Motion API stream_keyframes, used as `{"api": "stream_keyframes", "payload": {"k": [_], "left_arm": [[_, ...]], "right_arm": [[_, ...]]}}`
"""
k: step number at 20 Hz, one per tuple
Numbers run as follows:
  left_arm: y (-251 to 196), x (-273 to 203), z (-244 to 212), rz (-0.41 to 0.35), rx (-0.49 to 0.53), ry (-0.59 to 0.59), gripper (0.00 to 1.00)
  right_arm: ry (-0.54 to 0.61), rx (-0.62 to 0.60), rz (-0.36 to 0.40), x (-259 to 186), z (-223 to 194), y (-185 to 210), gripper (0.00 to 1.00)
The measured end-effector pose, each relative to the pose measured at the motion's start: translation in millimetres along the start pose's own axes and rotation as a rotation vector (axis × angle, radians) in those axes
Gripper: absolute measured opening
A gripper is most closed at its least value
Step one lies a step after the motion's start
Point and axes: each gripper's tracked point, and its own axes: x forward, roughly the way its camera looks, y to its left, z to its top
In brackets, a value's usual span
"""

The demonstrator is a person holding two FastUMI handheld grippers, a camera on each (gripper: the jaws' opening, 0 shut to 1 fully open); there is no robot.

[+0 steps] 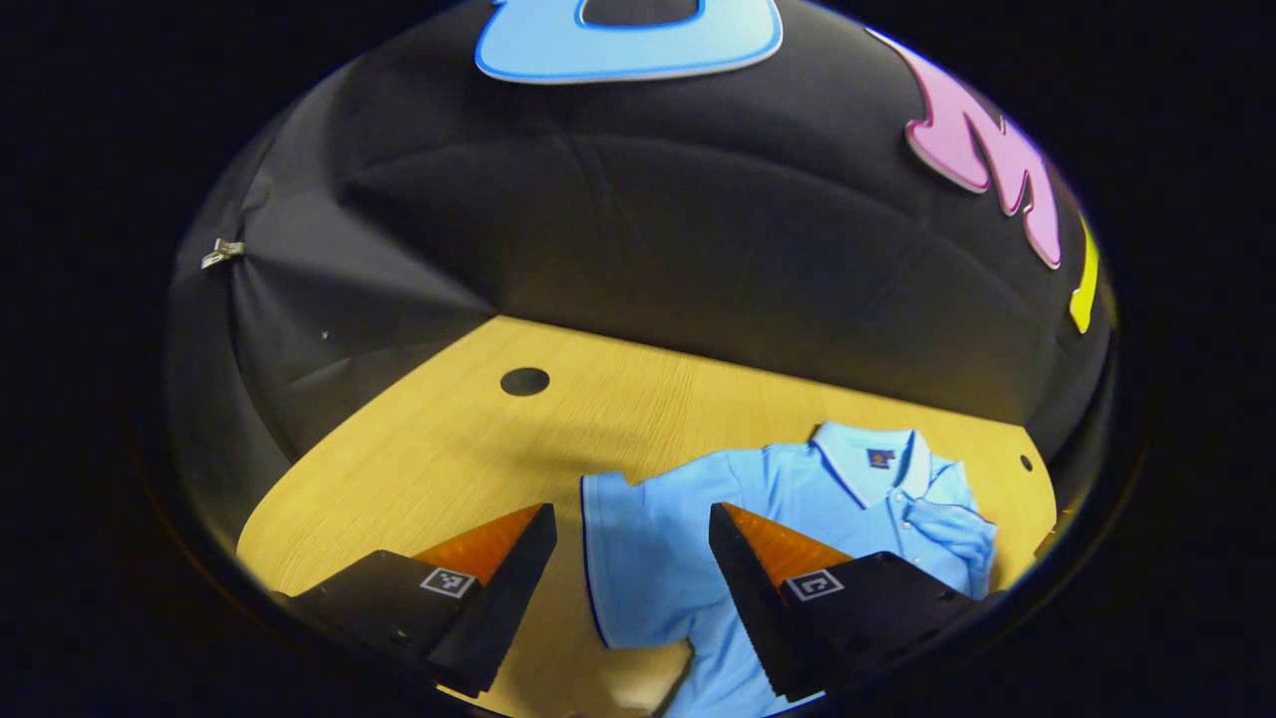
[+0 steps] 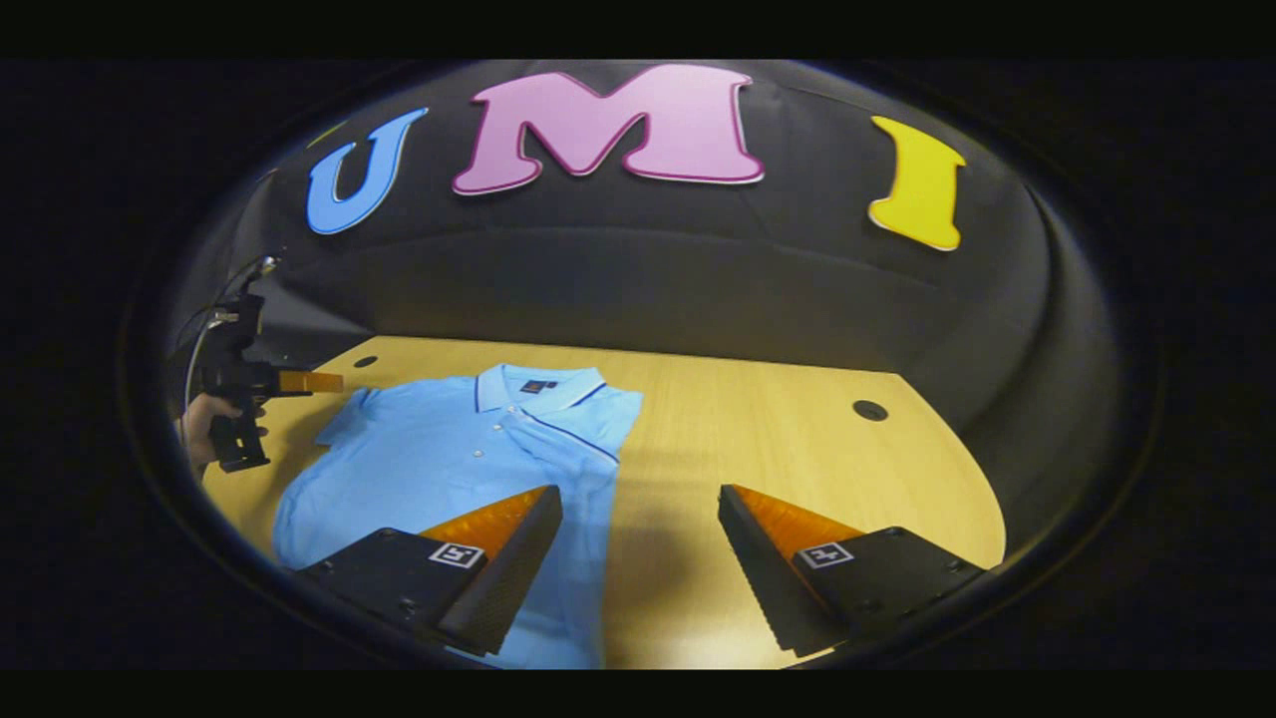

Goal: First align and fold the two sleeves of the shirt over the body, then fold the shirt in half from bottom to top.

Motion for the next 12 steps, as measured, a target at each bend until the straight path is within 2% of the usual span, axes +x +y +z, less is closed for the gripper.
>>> {"api": "stream_keyframes", "payload": {"k": [2, 5, 6, 8, 9, 11, 12], "left_arm": [[8, 25, -7, 0.031, 0.028, 0.046, 0.97], [13, 39, -18, 0.048, 0.007, 0.106, 0.96], [14, 41, -17, 0.050, 0.029, 0.101, 1.00], [12, 41, -23, 0.046, 0.090, 0.133, 0.94], [4, 43, -22, 0.018, 0.102, 0.138, 0.93], [-6, 43, -23, -0.019, 0.124, 0.148, 0.70], [-9, 41, -21, -0.024, 0.123, 0.146, 0.54]], "right_arm": [[0.007, -0.010, -0.030, -5, -12, -18, 0.97], [0.049, 0.000, -0.035, -13, -31, -32, 0.98], [0.059, 0.006, -0.037, -15, -36, -36, 0.98], [0.077, 0.023, -0.034, -21, -45, -38, 0.98], [0.088, 0.029, -0.034, -23, -50, -38, 0.98], [0.109, 0.048, -0.040, -29, -58, -41, 0.98], [0.119, 0.063, -0.037, -31, -61, -40, 0.98]]}}
